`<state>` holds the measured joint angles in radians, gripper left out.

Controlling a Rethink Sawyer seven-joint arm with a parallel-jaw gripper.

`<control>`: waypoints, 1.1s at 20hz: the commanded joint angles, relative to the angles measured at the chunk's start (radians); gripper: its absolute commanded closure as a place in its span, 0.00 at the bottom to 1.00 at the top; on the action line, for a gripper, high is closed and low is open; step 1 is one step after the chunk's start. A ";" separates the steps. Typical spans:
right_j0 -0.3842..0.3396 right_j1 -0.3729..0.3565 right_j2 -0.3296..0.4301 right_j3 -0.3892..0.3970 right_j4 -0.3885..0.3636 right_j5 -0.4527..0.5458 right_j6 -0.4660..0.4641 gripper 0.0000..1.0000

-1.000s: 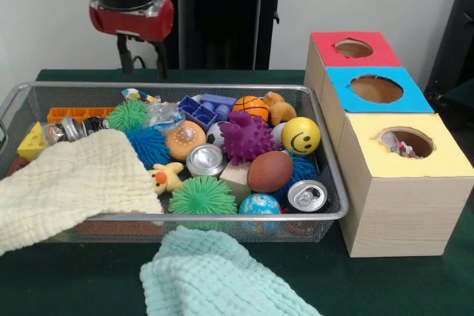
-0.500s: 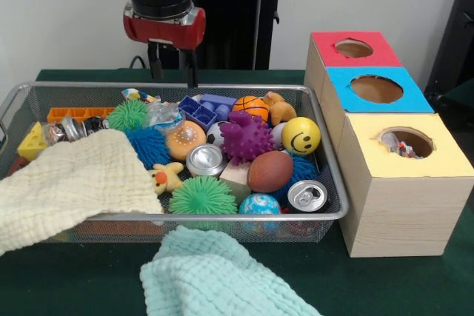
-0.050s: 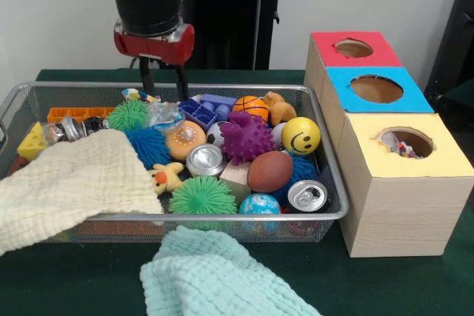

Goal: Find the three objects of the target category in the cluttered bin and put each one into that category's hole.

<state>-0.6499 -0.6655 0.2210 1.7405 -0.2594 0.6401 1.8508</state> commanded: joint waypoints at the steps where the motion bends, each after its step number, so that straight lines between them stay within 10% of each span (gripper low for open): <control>1: -0.066 0.082 0.020 -0.094 0.016 -0.001 0.019 0.00; 22: -0.106 -0.107 0.017 0.219 0.004 -0.102 0.076 0.00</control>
<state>-0.7454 -0.7356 0.2211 1.8090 -0.2611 0.6276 1.8508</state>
